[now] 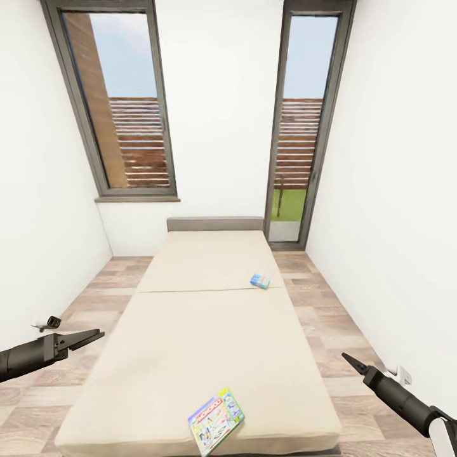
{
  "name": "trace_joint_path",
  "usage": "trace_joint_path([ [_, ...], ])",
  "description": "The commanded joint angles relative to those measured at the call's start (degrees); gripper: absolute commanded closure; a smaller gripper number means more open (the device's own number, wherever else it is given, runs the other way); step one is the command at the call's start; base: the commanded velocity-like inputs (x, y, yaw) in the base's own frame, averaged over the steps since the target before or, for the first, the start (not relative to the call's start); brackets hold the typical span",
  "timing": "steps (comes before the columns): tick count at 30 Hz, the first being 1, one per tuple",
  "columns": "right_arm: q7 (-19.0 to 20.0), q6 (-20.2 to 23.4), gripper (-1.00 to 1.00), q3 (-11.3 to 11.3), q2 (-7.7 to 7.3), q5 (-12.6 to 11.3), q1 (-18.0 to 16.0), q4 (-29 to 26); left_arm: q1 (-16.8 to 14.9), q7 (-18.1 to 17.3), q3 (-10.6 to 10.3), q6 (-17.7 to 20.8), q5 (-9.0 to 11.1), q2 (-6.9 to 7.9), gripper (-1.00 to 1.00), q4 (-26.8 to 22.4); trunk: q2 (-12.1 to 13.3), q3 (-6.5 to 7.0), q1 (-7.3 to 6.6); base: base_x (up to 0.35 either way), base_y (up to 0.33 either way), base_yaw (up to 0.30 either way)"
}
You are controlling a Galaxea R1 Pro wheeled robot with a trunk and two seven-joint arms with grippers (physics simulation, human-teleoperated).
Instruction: Put all the toys in the child's room - the three board games (two on the bed and one on the table), the two jigsaw puzzles on the table, and the tennis ball on the table - inside the toy box on the table in the child's room.
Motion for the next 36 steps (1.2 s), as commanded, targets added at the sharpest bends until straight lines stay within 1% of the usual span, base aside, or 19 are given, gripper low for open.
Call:
trace_joint_path([
  [1,0.1,0.4,-1.00,-0.1,0.01,-0.3,-0.1,0.0,0.0,-0.2,0.0,0.6,0.0,0.01,-1.00,0.0,-0.1,-0.10,0.03,-0.010,0.086,0.011],
  [16,-0.5,0.6,-1.00,0.0,0.02,-0.3,-0.1,0.0,0.0,-0.2,0.0,0.6,0.0,0.01,-1.00,0.0,-0.1,-0.03,0.03,-0.014,0.111,0.002],
  [32,-0.4,1.3,-1.00,0.0,0.02,-0.2,-0.1,-0.1,0.0,-0.2,0.0,0.6,-0.1,0.01,-1.00,0.1,-0.1,-0.03,0.03,0.000,0.169,0.000],
  [36,-0.5,1.6,-1.00,0.0,0.02,-0.3,-0.1,-0.1,0.0,-0.2,0.0,0.6,-0.1,0.01,-1.00,0.1,-0.1,-0.03,0.03,0.000,0.088,0.000],
])
